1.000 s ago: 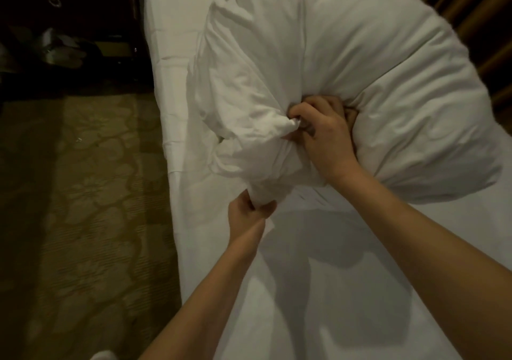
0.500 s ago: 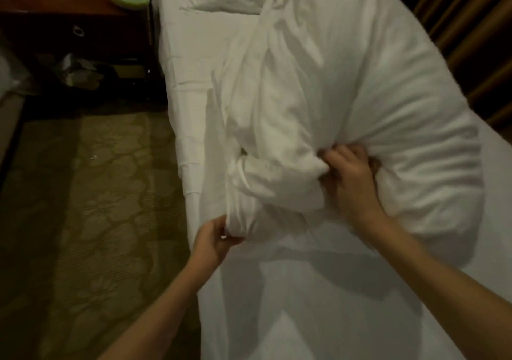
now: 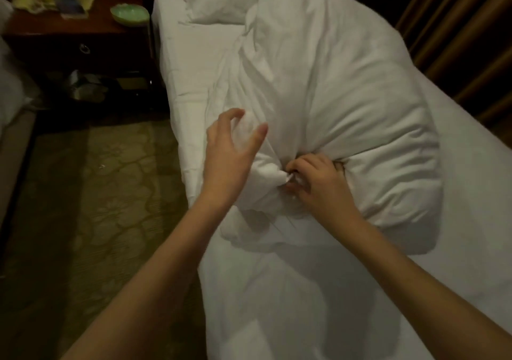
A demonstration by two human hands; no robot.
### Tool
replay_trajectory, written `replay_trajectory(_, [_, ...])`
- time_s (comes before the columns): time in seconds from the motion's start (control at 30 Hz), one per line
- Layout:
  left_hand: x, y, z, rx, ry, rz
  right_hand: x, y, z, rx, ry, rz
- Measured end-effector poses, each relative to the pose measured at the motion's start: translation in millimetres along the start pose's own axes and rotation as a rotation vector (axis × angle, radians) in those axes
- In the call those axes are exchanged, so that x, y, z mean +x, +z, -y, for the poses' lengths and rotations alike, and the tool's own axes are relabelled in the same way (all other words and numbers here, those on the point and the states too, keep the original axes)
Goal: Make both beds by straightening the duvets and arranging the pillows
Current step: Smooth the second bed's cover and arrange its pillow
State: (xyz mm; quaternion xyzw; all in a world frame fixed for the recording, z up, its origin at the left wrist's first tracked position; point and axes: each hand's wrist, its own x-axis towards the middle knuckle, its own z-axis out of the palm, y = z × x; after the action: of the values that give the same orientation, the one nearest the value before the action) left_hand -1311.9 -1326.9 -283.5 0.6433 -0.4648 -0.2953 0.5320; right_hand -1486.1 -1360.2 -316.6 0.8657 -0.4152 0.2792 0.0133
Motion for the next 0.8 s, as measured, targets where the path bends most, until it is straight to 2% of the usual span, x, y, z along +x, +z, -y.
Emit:
replay_trajectory(0.1, [8.6,17.3,10.4,0.03,-0.055,-0.154,17.4,-35.5,-0.9,-0.061,-0.09,-0.082])
replay_trajectory(0.17, [4.1,20.1,24.3,-0.067,-0.104,-0.168,43.1,-47.6,-5.4,-0.166,-0.108,-0.122])
replay_trajectory(0.23, [-4.0,21.7,37.2,-0.181,-0.121,-0.158,70.3,-43.9,-10.3,-0.214,-0.038,0.002])
replay_trajectory(0.27, [-8.4,23.1,44.3,-0.228,-0.119,-0.15,78.6,-36.2,-13.1,-0.251,-0.001,0.091])
replay_trajectory(0.33, [-15.2,27.6,60.9,-0.28,-0.125,-0.131,78.1,-12.9,-24.1,-0.367,-0.011,0.163])
replay_trajectory(0.43, [-24.6,36.1,92.2,-0.234,-0.157,-0.124,57.6,25.6,-39.2,-0.47,-0.093,0.117])
replay_trajectory(0.53, [-37.8,51.7,123.8,-0.192,-0.259,-0.13,38.0,58.8,-45.6,-0.446,-0.173,0.036])
replay_trajectory(0.7, [-34.9,80.0,180.5,-0.158,-0.307,-0.171,24.2,118.3,-57.7,-0.4,-0.239,0.032])
replay_trajectory(0.8, [-26.2,77.6,183.7,-0.132,-0.295,-0.137,30.6,124.7,-57.5,-0.403,-0.234,0.04])
